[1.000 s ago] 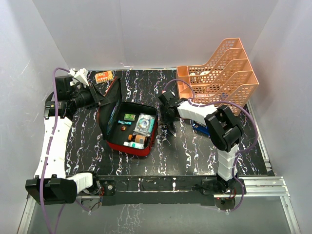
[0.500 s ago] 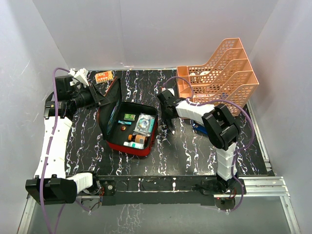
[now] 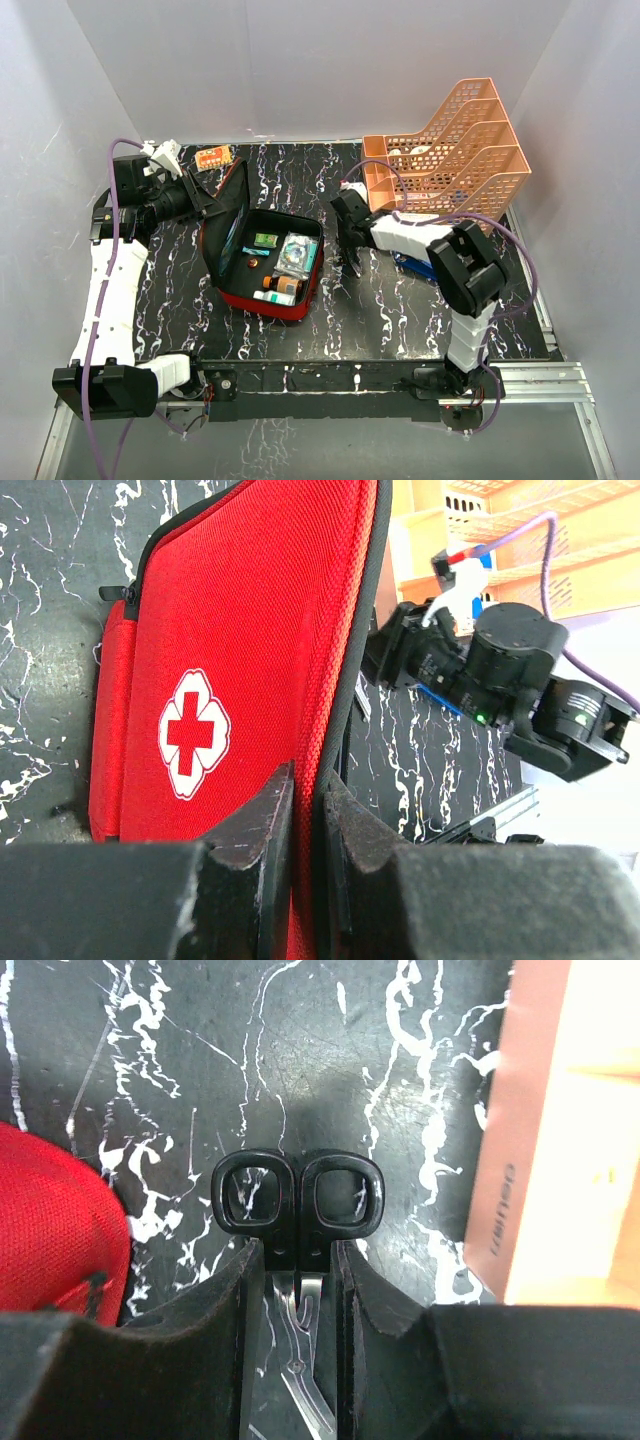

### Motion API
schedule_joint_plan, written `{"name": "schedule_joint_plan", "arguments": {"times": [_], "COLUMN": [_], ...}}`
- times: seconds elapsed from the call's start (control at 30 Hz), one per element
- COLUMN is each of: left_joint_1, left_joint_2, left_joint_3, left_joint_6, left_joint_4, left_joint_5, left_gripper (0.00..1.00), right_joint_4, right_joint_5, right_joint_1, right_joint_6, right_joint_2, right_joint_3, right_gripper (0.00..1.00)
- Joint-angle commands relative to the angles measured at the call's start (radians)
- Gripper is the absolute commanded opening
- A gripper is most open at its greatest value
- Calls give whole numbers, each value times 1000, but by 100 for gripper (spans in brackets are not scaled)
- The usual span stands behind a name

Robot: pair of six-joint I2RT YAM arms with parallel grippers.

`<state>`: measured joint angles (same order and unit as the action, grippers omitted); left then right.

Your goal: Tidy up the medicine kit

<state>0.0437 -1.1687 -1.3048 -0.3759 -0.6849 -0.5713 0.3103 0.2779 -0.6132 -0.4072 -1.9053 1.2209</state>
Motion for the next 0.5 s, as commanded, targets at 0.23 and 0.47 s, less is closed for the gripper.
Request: {"name": "schedule_joint_plan", "arguments": {"times": [0.23, 0.47], "left_joint_1": [-4, -3], "left_joint_2": [-6, 2], "left_joint_3": [5, 9], "left_joint_6": [-17, -30], "left_joint_4": [-21, -9], "left_joint_5": [21, 39], "left_gripper": [7, 6], "right_joint_4": [-263, -333], "right_joint_5": [17, -44], "right_joint_1": [3, -9], "right_joint_6": [-69, -114], "right_joint_2": [365, 480], "right_joint_3": [-119, -126], "right_gripper": [16, 17]}}
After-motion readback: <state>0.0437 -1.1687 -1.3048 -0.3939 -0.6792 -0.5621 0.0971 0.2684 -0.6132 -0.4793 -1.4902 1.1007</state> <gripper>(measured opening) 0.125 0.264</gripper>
